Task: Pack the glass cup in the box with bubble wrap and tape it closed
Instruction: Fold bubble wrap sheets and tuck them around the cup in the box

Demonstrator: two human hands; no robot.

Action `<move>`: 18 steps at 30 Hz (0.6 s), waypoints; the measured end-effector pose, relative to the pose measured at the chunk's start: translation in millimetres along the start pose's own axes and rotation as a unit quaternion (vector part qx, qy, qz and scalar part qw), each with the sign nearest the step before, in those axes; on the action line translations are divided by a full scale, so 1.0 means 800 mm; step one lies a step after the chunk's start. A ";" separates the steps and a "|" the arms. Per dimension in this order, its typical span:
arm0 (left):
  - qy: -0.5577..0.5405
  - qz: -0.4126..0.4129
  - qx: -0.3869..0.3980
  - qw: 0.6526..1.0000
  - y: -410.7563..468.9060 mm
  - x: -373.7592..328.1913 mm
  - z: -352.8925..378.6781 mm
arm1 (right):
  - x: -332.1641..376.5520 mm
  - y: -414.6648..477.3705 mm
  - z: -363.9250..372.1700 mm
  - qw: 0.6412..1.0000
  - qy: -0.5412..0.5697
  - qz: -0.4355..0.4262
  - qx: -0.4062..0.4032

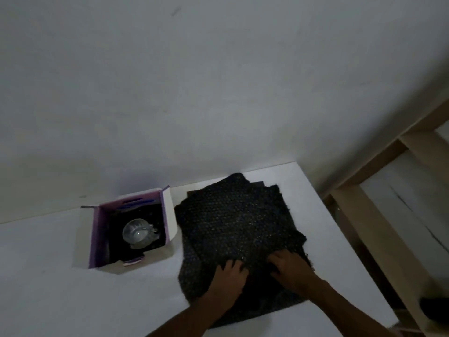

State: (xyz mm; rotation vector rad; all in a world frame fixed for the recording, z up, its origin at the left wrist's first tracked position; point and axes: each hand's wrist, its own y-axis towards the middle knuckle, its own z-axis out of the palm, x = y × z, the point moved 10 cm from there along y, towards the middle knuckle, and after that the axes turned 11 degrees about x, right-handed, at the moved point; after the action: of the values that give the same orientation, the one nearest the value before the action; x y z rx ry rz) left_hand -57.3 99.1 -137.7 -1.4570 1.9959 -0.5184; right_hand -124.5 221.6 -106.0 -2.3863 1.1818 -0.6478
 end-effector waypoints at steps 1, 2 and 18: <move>0.005 0.016 -0.034 0.999 -0.001 0.003 -0.001 | -0.001 -0.003 0.008 1.000 -0.008 -0.023 0.010; 0.001 0.035 -0.064 0.997 -0.002 0.007 -0.005 | -0.001 -0.006 0.015 0.999 -0.014 -0.047 0.019; -0.118 0.080 -0.113 0.983 -0.029 0.055 -0.013 | 0.027 0.000 -0.010 0.989 -0.107 -0.071 -0.073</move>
State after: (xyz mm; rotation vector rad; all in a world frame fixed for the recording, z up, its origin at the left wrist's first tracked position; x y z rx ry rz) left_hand -57.3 49.5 -126.0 -1.4004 2.0055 -0.0475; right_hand -117.2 203.1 -94.6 -2.6043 1.0076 -0.3451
